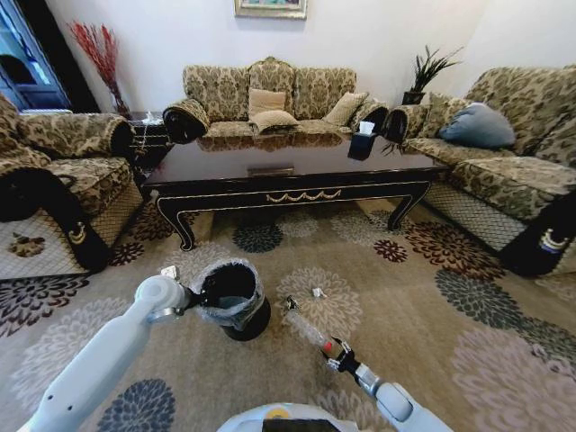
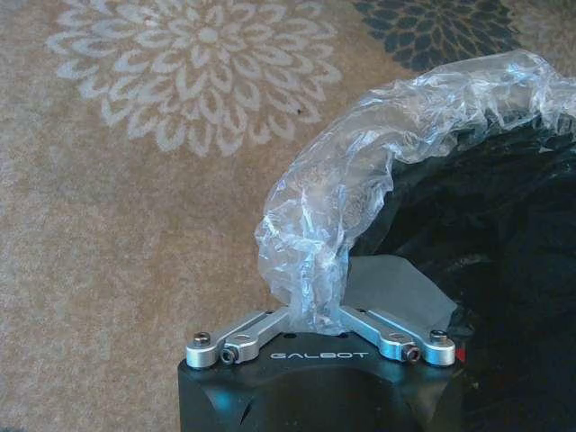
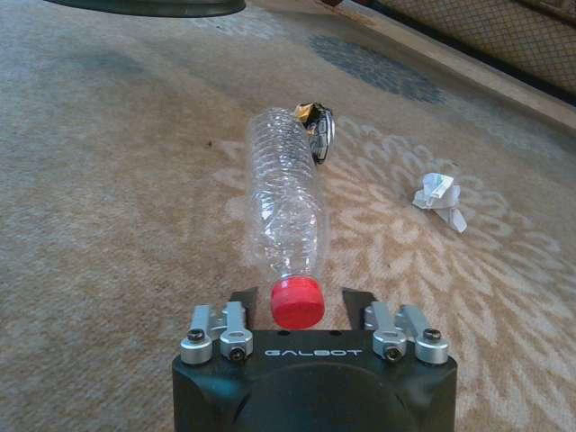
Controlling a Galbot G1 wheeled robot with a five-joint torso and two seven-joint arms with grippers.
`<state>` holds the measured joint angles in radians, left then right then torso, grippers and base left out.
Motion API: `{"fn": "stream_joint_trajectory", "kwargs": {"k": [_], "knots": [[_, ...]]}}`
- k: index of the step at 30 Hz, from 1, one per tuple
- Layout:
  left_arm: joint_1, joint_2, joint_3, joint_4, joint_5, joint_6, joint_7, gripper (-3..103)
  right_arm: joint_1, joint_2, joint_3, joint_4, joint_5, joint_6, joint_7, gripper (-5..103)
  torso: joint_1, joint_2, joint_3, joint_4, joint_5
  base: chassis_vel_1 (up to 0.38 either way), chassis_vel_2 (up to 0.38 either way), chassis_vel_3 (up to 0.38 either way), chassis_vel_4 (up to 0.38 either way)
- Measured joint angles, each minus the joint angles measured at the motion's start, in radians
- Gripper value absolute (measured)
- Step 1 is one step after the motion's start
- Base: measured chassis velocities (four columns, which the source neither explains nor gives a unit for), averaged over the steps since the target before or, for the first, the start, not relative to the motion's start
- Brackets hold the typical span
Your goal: Move to the front of the table and pick up the trash from the floor, then place it into the trash bin.
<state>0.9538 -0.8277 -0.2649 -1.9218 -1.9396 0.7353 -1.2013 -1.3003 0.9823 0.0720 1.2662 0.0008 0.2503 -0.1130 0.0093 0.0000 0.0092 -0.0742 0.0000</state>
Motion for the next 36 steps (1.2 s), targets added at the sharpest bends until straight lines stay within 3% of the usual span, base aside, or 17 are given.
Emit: {"fn": "stream_joint_trajectory", "kwargs": {"k": [2,6,10,19,31,35,36], "knots": [[0.001,-0.001,0.0,0.0,0.0,0.0,0.0,0,0.0,0.0,0.0,0.0,0.0,0.0,0.001,54,0.0,0.0,0.0,0.0001,0.0,0.0,0.0,0.0,0.0],[0.004,-0.012,-0.002,0.0,0.003,0.0,-0.001,0,0.001,-0.003,-0.006,0.011,-0.01,0.0,0.006,33,0.0,0.0,0.0,0.0001,-0.0001,0.0,0.0,0.0,0.0],[0.004,-0.018,-0.002,0.002,0.005,0.0,-0.001,0,0.002,-0.004,-0.009,0.013,-0.021,0.0,0.006,28,0.0,0.0,0.0,0.0,-0.0001,0.0,0.0,0.0,0.0],[0.008,-0.024,-0.002,0.003,0.007,0.0,-0.001,0,-0.022,0.0,0.019,0.015,-0.034,0.01,0.006,28,0.0,0.0,0.0,0.0001,0.0001,0.0,0.0,0.0,0.0],[-0.005,-0.071,0.033,-0.011,0.017,0.0,-0.001,0,-0.191,-0.049,0.303,0.238,0.001,0.045,-0.007,28,0.0,0.0,0.0,-0.0002,0.0,0.0,0.0,0.0,0.0],[-0.005,-0.098,0.057,-0.016,0.031,0.0,-0.001,0,-0.235,-0.05,0.374,0.313,0.023,0.046,0.013,28,0.0,0.0,0.0,0.0003,0.0002,0.0,0.0,0.0,0.0],[-0.005,-0.112,0.073,-0.017,0.042,0.0,-0.002,0,-0.28,-0.047,0.428,0.398,0.054,0.041,0.029,28,0.0,0.0,0.0,0.0003,0.0002,0.0,0.0,0.0,0.0]]}}
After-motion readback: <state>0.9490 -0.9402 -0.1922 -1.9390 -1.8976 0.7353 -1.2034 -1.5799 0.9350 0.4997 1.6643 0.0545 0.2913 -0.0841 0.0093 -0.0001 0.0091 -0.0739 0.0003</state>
